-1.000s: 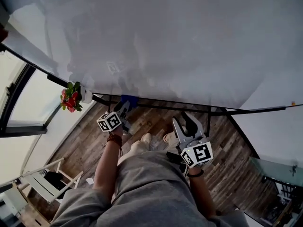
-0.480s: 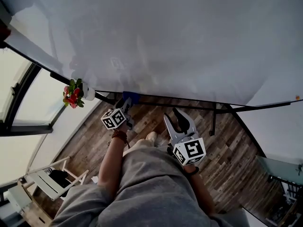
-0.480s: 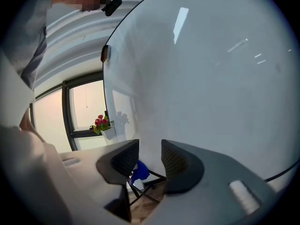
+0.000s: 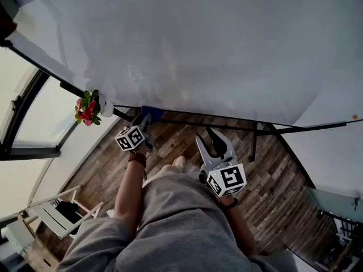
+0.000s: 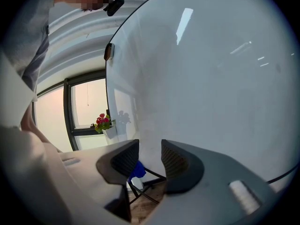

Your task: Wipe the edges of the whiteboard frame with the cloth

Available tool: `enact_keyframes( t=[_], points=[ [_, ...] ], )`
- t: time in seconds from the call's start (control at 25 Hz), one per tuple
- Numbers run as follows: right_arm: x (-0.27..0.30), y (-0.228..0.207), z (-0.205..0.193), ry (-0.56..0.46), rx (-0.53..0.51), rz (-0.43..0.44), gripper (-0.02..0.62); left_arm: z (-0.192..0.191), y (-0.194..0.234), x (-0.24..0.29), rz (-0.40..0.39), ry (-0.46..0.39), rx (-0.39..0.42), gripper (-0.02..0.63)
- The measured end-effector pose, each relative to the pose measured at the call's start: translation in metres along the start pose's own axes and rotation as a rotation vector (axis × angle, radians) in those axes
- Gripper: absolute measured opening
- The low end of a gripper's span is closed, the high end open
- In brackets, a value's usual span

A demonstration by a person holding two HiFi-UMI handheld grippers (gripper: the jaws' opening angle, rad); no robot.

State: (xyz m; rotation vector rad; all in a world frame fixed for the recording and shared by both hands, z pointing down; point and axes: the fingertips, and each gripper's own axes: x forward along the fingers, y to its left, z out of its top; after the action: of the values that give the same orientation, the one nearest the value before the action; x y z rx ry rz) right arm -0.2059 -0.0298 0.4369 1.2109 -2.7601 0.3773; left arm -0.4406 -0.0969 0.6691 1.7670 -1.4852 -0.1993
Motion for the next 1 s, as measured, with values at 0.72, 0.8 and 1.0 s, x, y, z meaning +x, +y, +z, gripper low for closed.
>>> enact_keyframes(
  t=[0.72,0.8,1.0],
  points=[
    [-0.003,-0.002,0.004,-0.01,-0.021,-0.015,0.158,0.032,0.046,-0.024,0.096,-0.057,-0.056,0.121],
    [-0.003,-0.001,0.005,-0.014,-0.016,-0.019,0.158,0.037,0.052,-0.027,0.102,-0.064,-0.06,0.121],
    [-0.002,0.0,0.007,-0.018,-0.025,-0.02,0.158,0.049,0.069,-0.035,0.123,-0.09,-0.072,0.121]
  ],
)
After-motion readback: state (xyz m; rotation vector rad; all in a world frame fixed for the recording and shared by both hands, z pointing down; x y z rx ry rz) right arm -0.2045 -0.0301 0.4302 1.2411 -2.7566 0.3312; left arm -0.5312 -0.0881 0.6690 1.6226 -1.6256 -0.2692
